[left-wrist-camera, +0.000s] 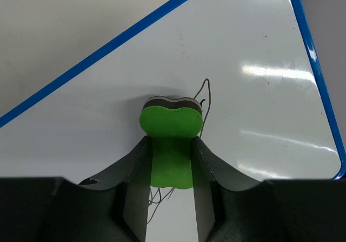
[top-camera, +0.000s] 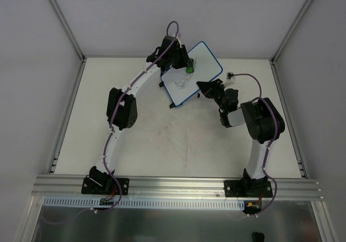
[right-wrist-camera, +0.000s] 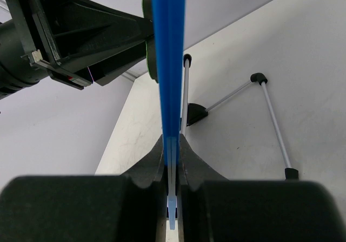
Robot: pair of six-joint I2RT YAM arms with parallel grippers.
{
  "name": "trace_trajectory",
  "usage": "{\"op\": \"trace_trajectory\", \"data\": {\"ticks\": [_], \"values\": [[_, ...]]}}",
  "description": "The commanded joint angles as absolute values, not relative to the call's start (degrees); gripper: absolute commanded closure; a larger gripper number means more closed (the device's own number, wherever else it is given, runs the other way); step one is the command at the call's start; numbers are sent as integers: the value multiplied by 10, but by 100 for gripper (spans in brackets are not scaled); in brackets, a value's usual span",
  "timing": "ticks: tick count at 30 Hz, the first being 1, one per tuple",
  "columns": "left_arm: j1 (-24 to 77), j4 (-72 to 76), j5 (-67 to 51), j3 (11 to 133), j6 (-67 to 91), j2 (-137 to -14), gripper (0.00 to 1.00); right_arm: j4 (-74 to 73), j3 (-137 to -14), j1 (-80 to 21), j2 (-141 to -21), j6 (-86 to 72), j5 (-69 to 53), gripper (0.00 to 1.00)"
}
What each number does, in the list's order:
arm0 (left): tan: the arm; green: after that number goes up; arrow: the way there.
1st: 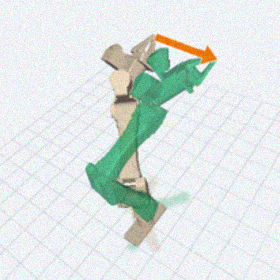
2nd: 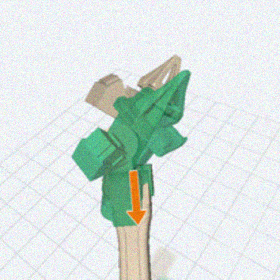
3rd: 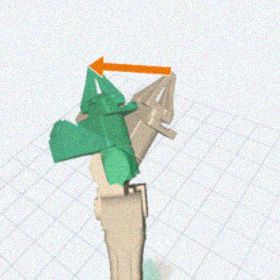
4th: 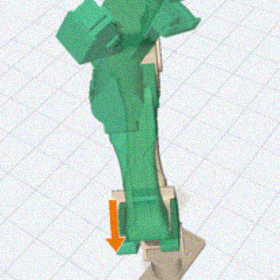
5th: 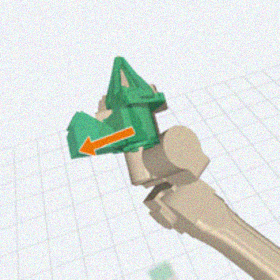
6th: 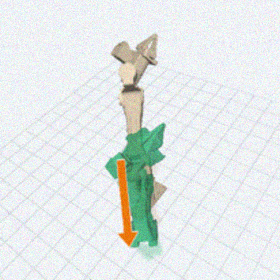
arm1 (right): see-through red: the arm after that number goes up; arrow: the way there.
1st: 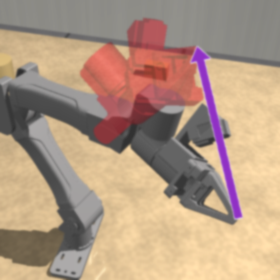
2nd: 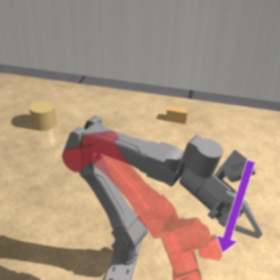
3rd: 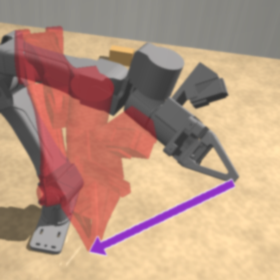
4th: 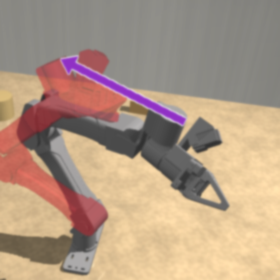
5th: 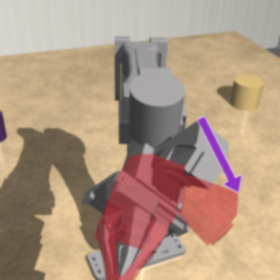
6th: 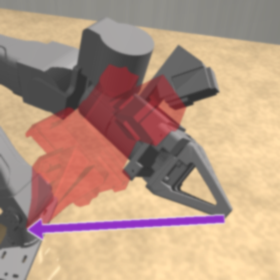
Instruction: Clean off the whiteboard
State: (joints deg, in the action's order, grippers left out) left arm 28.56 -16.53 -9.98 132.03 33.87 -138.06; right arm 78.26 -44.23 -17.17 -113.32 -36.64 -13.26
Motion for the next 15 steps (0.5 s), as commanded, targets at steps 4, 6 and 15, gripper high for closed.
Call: {"op": "trace_trajectory", "data": {"ticks": [4, 6, 15], "values": [[298, -153, -90, 1346, 342, -1363, 100, 863, -419, -200, -1118, -340, -173, 100], [300, -153, -89, 1349, 342, -1363, 100, 858, -417, -203, -1114, -339, -174, 100], [303, -153, -91, 1333, 343, -1340, 100, 851, -425, -208, -1114, -348, -189, 100]]}}
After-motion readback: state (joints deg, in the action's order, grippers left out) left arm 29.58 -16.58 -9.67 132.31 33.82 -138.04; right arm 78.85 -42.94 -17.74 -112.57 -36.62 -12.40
